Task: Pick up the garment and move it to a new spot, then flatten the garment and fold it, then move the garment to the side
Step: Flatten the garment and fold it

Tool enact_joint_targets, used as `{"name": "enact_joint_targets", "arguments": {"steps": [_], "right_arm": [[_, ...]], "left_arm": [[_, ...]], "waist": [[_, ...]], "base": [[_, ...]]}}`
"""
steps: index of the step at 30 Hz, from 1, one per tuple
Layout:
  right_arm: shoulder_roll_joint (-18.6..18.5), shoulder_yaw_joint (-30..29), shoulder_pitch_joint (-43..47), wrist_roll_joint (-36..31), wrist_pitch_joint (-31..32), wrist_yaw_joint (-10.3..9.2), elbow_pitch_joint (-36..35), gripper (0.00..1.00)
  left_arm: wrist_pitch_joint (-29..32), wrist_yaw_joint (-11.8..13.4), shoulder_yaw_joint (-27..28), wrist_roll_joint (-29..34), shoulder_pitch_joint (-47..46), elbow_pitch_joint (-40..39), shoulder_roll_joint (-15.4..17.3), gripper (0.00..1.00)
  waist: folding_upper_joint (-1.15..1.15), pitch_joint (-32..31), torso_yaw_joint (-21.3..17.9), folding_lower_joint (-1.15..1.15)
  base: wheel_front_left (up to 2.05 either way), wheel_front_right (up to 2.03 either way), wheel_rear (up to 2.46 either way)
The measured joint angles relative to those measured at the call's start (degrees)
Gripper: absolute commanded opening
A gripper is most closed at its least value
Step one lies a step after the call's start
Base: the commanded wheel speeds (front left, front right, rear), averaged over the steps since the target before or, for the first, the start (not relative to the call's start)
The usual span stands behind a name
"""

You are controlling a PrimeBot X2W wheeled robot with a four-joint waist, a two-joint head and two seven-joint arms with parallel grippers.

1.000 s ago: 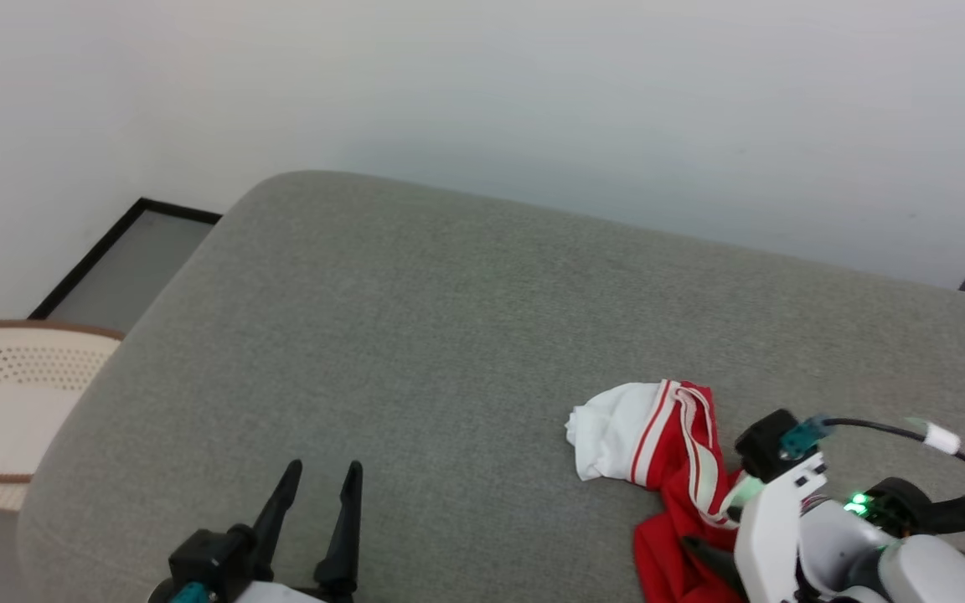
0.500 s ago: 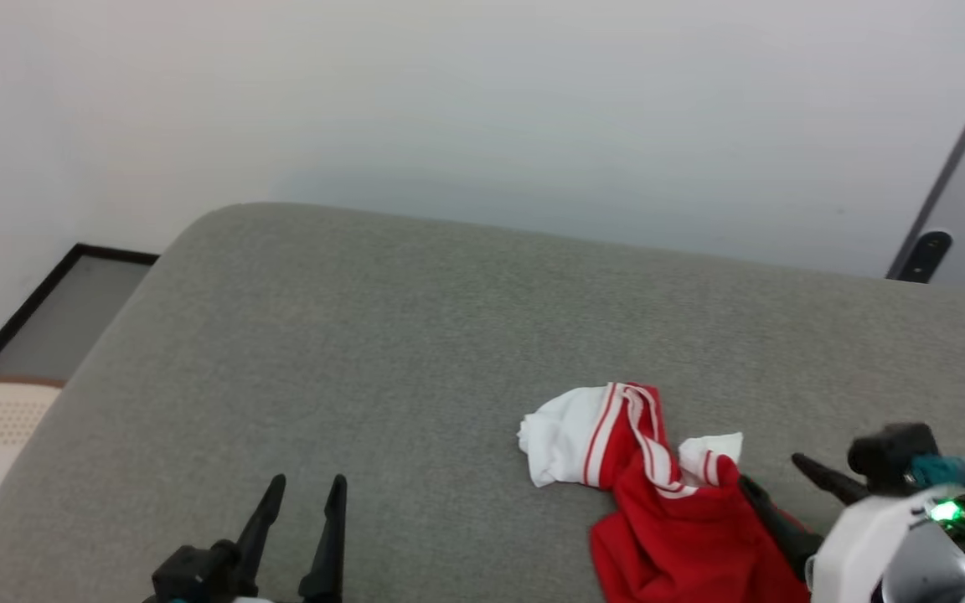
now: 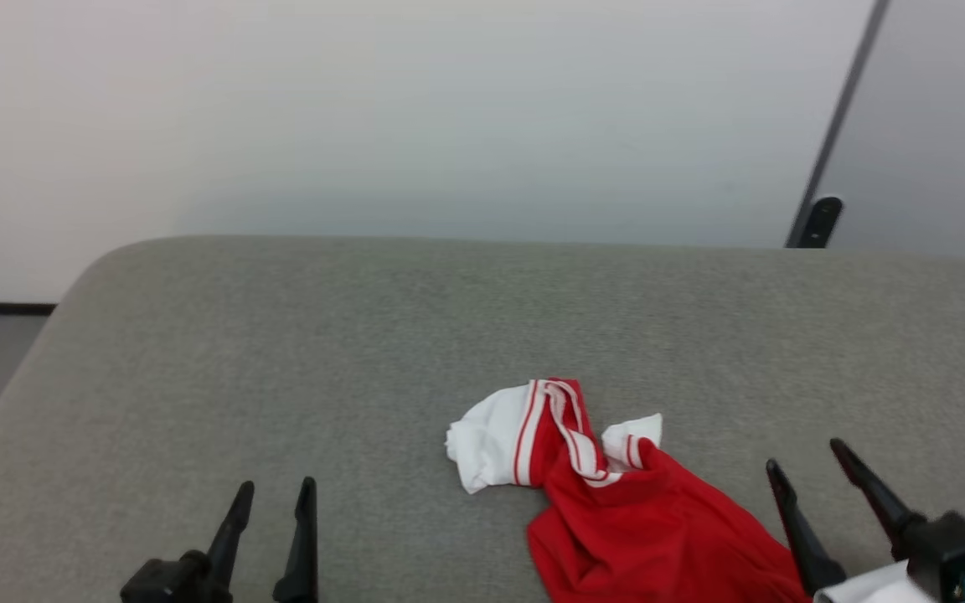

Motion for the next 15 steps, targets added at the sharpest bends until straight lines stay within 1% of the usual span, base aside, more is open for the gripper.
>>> {"name": "enact_joint_targets", "arguments": {"steps": [3,5,8,13,15], "right_arm": [[1.89,-0.62,1.20,-3.31,-4.98,0.00,1.91,1.00],[3.19,-1.80,1.76,-4.85,-6.61,0.00,3.23,1.00],[5.14,-2.89,2.79,-5.32,-7.65,0.00,4.70,1.00],[6.35,-3.23,2.79,-6.38,-8.14,0.00,5.30,1.00],[6.80,-3.88,2.54,-6.92,-8.15,0.00,4.42,1.00]], "left_arm": [[0.00,0.00,1.03,0.24,0.52,-0.36,-0.43,1.00],[0.00,0.00,1.57,0.53,1.03,-0.59,-0.73,1.00],[0.00,0.00,1.82,1.00,1.26,-0.75,-1.08,1.00],[0.00,0.00,2.14,1.24,1.43,-0.97,-1.32,1.00],[0.00,0.01,1.71,2.12,1.44,-0.87,-1.11,1.00]], "waist": [[0.00,-0.05,-1.65,0.00],[0.00,-0.12,-2.67,0.00],[0.00,-0.24,-4.03,0.00],[0.00,-0.26,-5.66,0.00],[0.00,-0.18,-6.00,0.00]], "base": [[0.00,0.00,0.00],[0.00,0.00,0.00],[0.00,0.00,0.00],[0.00,0.00,0.00],[0.00,0.00,0.00]]}}
